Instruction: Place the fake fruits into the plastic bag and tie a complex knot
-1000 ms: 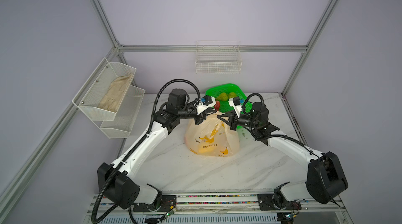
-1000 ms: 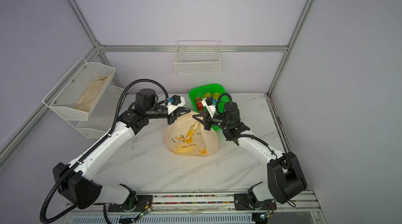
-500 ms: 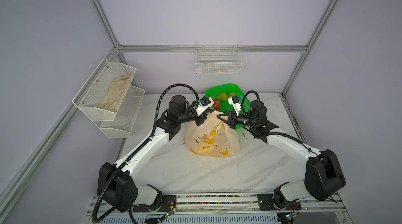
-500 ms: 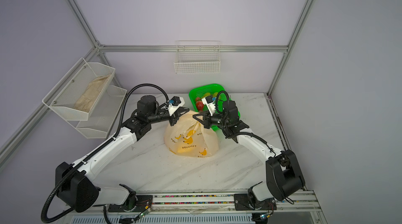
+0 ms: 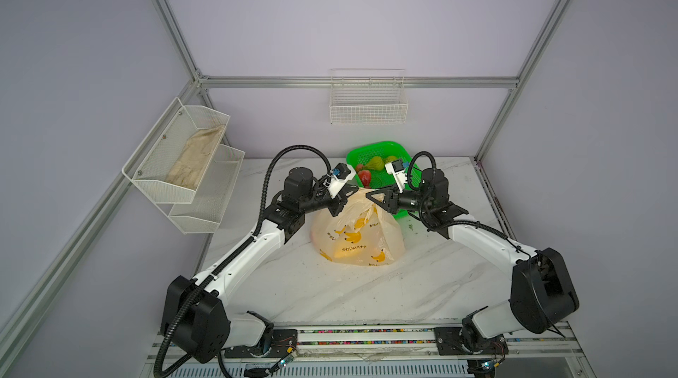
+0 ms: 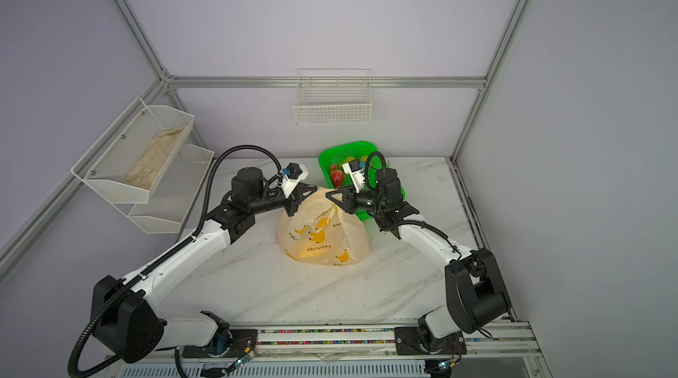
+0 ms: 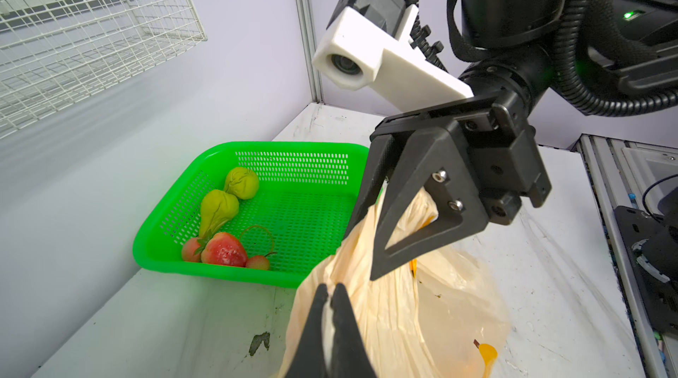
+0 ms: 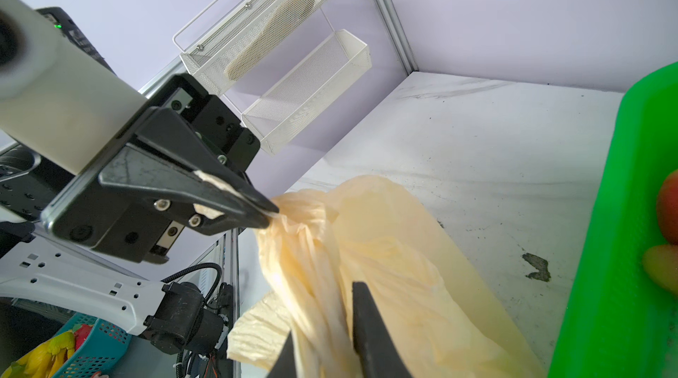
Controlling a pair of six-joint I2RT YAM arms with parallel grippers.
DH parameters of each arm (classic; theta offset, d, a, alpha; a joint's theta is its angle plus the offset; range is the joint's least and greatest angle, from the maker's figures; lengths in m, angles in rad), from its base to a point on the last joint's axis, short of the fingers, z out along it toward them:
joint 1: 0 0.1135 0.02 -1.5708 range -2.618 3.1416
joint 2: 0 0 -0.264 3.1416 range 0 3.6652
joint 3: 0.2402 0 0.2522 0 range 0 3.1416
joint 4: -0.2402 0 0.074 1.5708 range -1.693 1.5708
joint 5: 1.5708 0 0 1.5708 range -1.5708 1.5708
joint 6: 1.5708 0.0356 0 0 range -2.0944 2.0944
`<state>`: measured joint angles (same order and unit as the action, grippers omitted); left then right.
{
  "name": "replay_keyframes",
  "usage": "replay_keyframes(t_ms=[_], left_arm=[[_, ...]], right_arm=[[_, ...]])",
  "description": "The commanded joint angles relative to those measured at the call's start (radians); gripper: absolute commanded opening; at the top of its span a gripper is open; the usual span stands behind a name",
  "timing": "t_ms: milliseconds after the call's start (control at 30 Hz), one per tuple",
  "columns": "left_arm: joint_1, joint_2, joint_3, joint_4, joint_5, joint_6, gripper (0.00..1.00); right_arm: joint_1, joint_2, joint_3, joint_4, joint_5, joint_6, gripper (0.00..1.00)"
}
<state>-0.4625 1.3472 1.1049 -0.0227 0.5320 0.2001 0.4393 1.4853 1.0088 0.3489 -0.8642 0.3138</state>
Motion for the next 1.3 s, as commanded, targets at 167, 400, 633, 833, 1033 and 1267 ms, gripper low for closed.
replay_keyframes(t_ms=[167,400,633,833,1033,1267], left_arm=[[-0.036,-0.015,-0.033,0.031,-0.032,-0.113,0.00],[-0.050,-0.021,-0.058,0.027,-0.096,-0.162,0.00],[-0.050,-0.029,-0.066,0.055,-0.157,-0.198,0.00],[-0.050,-0.031,-0.068,0.057,-0.185,-0.221,0.00],[-0.050,-0.038,-0.071,0.058,-0.196,-0.232,0.00],[-0.053,-0.040,-0.080,0.067,-0.153,-0.267,0.00]], right_arm=[[-0.003,0.017,0.021,0.063,0.073,0.113,0.16],[-0.003,0.040,0.048,0.071,0.042,0.119,0.22],[-0.003,0.024,0.046,0.020,0.009,0.058,0.30],[-0.003,0.032,0.042,0.058,-0.018,0.094,0.34],[-0.004,0.034,0.033,0.117,-0.024,0.149,0.39],[-0.004,0.045,0.020,0.183,0.045,0.252,0.35]])
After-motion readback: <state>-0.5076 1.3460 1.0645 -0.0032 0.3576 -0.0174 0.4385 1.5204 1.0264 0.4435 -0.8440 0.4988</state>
